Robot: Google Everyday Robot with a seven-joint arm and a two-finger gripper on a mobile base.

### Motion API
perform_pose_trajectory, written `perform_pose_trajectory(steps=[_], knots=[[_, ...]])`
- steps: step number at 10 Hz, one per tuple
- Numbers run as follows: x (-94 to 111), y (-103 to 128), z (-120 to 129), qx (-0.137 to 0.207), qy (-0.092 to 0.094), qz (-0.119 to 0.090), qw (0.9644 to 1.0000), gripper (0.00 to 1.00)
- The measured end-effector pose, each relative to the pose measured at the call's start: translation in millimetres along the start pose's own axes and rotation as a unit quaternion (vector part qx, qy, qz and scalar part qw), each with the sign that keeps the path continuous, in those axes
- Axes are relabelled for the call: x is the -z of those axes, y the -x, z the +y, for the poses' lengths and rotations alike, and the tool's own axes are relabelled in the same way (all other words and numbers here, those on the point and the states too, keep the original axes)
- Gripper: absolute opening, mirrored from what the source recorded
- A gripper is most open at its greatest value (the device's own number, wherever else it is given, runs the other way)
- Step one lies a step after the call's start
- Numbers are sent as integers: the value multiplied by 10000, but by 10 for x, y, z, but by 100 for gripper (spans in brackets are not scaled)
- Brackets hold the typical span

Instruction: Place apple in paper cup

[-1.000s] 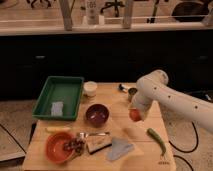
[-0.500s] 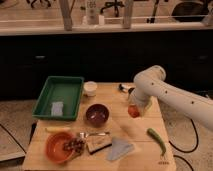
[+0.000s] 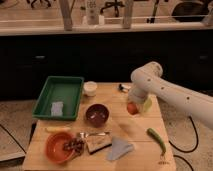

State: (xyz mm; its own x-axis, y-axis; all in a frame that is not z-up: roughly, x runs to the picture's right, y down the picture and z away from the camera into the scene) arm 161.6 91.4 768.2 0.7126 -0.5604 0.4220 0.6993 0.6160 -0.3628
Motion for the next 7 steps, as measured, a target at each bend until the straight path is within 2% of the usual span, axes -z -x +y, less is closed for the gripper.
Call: perform_pose_trajectory(steps=[7], knots=[[63,-79,-273,105,65,167,9998,5]])
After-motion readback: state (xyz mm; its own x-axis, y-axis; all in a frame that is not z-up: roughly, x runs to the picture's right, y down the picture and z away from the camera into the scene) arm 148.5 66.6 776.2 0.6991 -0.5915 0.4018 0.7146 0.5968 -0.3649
